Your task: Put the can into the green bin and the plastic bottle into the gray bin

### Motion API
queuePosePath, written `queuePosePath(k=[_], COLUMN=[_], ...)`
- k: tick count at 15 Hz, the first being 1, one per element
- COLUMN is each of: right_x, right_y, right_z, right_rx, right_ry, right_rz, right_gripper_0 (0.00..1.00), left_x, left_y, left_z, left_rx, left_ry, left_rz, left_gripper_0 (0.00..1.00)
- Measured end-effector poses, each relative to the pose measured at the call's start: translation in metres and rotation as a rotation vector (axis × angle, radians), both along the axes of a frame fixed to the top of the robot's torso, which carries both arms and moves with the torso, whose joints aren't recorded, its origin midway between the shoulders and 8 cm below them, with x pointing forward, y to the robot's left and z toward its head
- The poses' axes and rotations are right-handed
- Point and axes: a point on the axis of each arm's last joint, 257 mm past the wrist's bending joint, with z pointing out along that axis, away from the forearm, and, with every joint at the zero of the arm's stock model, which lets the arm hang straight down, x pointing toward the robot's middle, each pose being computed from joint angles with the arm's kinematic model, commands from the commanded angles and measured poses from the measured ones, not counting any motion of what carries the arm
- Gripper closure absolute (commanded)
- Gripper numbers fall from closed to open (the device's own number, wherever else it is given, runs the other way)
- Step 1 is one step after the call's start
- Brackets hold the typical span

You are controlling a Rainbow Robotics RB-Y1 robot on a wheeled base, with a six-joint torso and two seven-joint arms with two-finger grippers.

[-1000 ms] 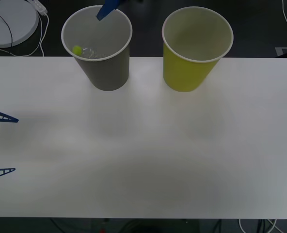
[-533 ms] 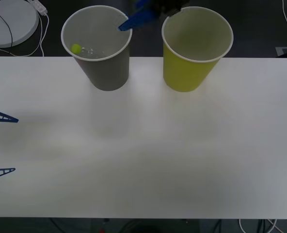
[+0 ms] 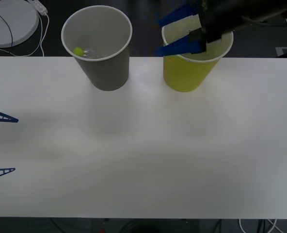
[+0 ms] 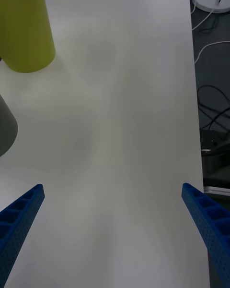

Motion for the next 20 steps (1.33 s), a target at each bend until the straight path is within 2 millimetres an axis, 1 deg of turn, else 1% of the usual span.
queuePosePath(k=[2,8,17,20], right_x=[-0.01,-0.039,-0.082,-0.095], right_y=[-0.015,-0.053,-0.111,-0.129], right_z=[-0.008,-0.036,-0.08,-0.091], right_rx=[0.017,0.045,0.086,0.095], right_ry=[-0.024,-0.072,-0.099,-0.128], right_rz=[0.027,0.084,0.148,0.164], right_gripper_0=[0.0,0.0,0.0,0.0], left_x=[0.0,0.0,0.0,0.0], left_y=[0.0,0.0,0.0,0.0], left_z=[0.0,0.0,0.0,0.0], left_rx=[0.0,0.0,0.0,0.0], left_ry=[0.0,0.0,0.0,0.0], left_rz=[0.0,0.0,0.0,0.0], left_gripper_0=[0.0,0.0,0.0,0.0])
